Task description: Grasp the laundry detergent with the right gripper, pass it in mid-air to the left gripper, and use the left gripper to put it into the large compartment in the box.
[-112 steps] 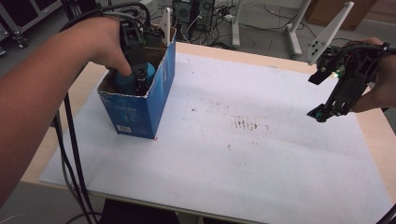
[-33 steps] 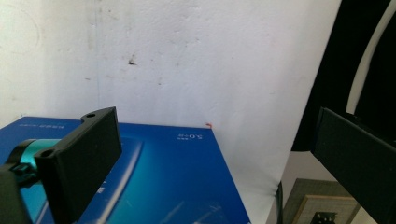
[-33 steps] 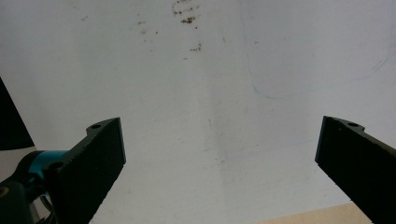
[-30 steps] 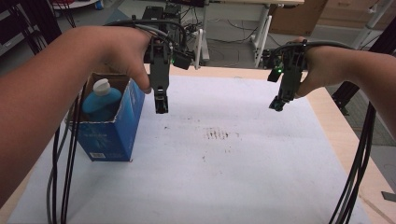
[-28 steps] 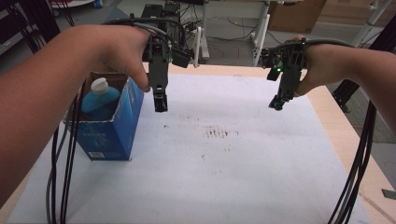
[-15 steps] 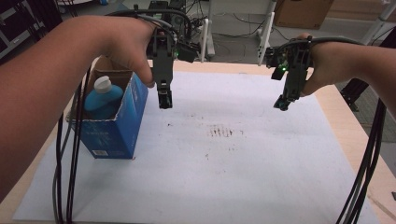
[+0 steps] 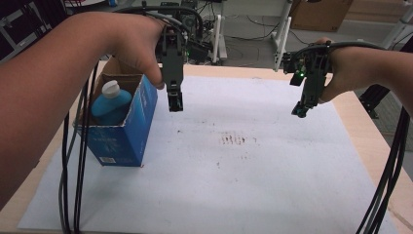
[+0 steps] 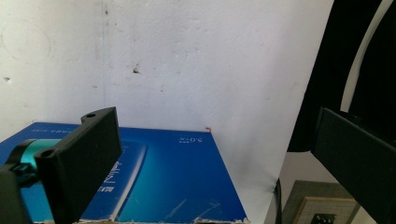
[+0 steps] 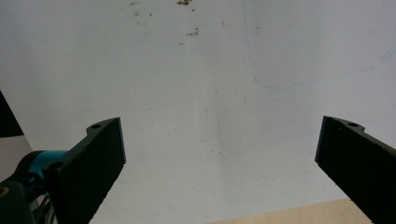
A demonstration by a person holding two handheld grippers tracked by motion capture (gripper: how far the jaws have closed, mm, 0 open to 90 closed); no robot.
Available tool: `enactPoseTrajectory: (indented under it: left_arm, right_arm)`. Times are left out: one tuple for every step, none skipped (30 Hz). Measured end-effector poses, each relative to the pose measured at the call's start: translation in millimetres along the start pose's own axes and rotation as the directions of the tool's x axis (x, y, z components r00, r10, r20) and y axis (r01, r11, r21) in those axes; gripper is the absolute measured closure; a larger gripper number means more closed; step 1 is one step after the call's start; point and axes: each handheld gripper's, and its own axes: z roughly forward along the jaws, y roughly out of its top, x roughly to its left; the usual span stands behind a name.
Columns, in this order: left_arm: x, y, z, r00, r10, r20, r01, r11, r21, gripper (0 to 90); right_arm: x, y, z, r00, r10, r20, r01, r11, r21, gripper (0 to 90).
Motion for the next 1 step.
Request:
enactPoseTrajectory:
  left_arm:
    - [0.2, -0.2, 0.1, 1.0000, 0.000, -0.004, 0.000, 1.0000, -0.001, 1.7]
  right_arm:
    - [0.2, -0.2, -0.1, 1.0000, 0.004, 0.003, -0.004, 1.000, 0.000, 0.6]
